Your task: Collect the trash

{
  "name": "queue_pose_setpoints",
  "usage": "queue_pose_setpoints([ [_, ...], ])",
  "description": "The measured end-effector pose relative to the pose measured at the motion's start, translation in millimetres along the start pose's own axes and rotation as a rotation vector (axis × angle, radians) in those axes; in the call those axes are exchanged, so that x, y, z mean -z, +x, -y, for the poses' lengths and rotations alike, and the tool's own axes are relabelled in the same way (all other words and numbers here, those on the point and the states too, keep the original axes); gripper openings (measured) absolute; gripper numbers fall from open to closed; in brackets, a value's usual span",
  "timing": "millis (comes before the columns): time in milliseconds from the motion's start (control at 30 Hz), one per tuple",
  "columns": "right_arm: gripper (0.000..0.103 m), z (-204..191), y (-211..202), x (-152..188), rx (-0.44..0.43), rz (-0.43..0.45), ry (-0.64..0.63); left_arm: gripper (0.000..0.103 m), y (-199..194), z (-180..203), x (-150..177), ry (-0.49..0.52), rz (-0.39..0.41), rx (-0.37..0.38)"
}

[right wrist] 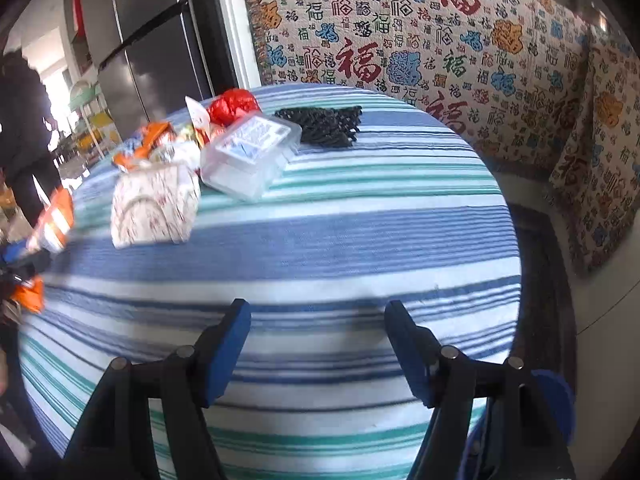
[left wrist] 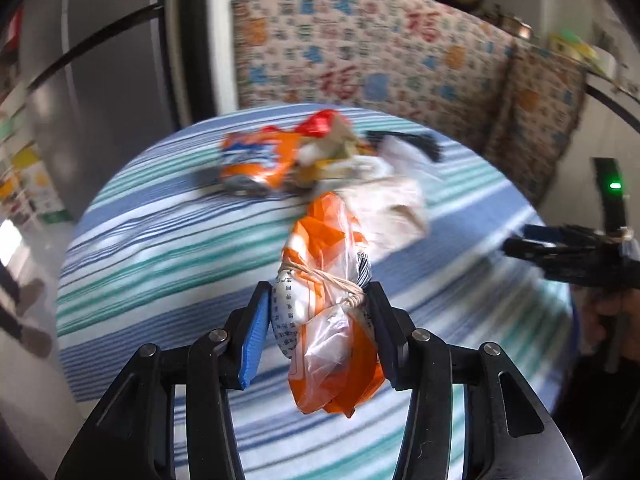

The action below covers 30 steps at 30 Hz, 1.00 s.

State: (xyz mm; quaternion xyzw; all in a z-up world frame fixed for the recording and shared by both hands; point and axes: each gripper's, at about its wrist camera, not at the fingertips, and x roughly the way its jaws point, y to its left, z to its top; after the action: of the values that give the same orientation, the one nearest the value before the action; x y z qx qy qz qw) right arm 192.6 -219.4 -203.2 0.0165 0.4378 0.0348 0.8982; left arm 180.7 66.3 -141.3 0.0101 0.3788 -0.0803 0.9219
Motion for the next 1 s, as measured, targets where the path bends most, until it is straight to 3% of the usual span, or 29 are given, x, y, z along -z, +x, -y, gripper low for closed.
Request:
queue_pose_setpoints([
  [167,0.072,-13.8,8.9,-32.5,-0.031,0.034,0.062,0.049,32.7,-29.5,0.5,-0.123,-0.041,-0.049],
  [333,0.072,-30.4,27.1,-65.1,-0.058,0.045,0.100,0.052,52.1,-36.0,2.4,-0.161,-0.089,-0.039],
  [400,0.072,-34.6,34.8,-74.1,-0.070,0.030,0.118,0.068,49.9,-35.3,1.3,-0.162,-0.082,-0.037],
  [467,0.072,-38.1,45.0,-81.0,-0.084,0.007,0.140,0.072,51.4,-37.7,2.4,-0.171,-0.090,-0.037],
  [800,0.073,-40.7,75.9,-85.2,-0.135,-0.020,0.265,0.086,58.0,-25.6,1.6,-0.093,-0.132,-0.087],
  [1000,0.074,-36.1,85.6,-88.5,-0.101,-0.030,0.285,0.092,61.2,-21.3,2.6,-0.065,-0.150,-0.106],
])
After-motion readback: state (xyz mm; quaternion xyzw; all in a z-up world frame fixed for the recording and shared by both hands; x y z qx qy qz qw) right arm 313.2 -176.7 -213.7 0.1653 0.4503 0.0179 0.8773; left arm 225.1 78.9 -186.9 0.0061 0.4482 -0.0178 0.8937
